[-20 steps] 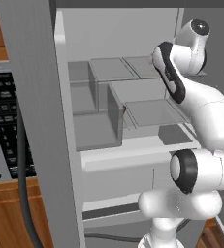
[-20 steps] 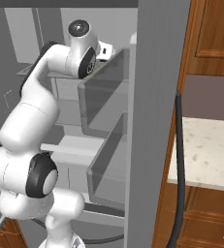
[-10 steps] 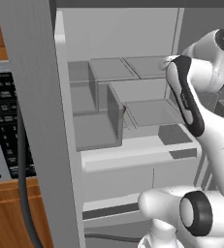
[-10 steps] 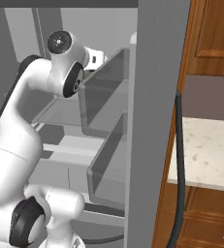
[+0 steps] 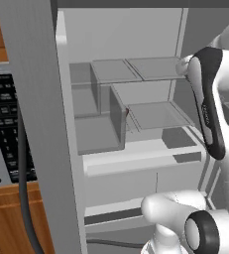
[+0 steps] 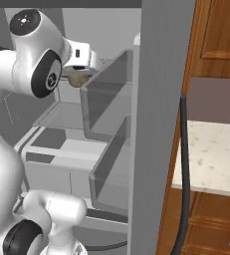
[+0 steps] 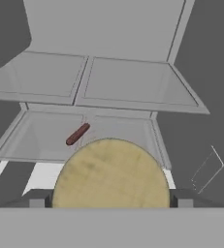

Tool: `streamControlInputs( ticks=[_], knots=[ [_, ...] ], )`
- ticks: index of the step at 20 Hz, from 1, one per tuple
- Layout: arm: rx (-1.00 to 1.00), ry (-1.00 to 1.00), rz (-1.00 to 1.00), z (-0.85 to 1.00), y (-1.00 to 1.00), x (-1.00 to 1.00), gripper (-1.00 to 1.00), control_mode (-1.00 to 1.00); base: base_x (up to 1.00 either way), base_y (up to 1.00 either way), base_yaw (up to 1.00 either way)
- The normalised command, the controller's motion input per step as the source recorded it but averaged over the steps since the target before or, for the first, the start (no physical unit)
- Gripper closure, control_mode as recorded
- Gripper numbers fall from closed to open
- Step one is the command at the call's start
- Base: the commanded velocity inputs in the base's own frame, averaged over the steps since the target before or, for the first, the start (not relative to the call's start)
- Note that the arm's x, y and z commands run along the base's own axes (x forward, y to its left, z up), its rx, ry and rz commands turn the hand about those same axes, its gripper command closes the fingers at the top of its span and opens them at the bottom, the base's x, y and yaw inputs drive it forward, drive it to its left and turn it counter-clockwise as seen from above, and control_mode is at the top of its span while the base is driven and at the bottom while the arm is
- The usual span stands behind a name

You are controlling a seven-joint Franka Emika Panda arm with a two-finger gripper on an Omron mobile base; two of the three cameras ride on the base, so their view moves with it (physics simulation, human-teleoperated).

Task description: Retrieve the sausage and cheese from the fridge and place them on the cutting board on the counter.

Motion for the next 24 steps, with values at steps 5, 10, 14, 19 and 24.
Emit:
streamControlInputs(
  ticks=[5, 10, 14, 19, 24],
  knots=[
    [-0.06, -0.12, 0.0, -0.59, 0.24, -0.91, 1.0, -1.0, 0.0, 0.0, 0.0],
    [-0.01, -0.01, 0.0, -0.11, 0.25, -0.4, 1.0, -1.0, 0.0, 0.0, 0.0],
    [0.0, 0.0, 0.0, -0.01, 0.07, -0.35, 1.0, -1.0, 0.0, 0.0, 0.0],
    [-0.01, 0.0, 0.0, 0.0, 0.18, -0.27, 1.0, -1.0, 0.0, 0.0, 0.0],
    [-0.01, 0.01, 0.0, -0.02, 0.22, -0.36, 1.0, -1.0, 0.0, 0.0, 0.0]
  ],
)
